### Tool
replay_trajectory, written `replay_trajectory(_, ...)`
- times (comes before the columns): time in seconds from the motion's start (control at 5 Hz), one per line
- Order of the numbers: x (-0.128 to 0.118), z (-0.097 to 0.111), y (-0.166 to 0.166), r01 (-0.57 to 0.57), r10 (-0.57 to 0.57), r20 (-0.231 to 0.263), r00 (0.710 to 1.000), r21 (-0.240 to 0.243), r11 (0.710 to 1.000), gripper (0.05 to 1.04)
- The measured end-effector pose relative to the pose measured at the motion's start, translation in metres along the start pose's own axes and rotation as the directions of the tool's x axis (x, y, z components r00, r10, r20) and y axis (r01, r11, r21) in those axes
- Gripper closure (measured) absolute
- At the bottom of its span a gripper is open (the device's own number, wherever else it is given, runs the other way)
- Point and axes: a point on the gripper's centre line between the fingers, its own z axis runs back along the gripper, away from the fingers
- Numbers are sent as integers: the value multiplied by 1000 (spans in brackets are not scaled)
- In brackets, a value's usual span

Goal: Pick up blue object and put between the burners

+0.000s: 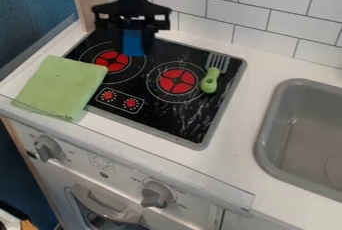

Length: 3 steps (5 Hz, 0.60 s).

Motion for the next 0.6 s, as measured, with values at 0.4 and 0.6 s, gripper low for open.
replay_trajectory(0.4, 3, -23, -6, 24, -23, -40, 999, 16, 1000, 491)
replay_trajectory(0.6, 3, -24, -7, 23, -22, -50, 999, 31, 999, 417)
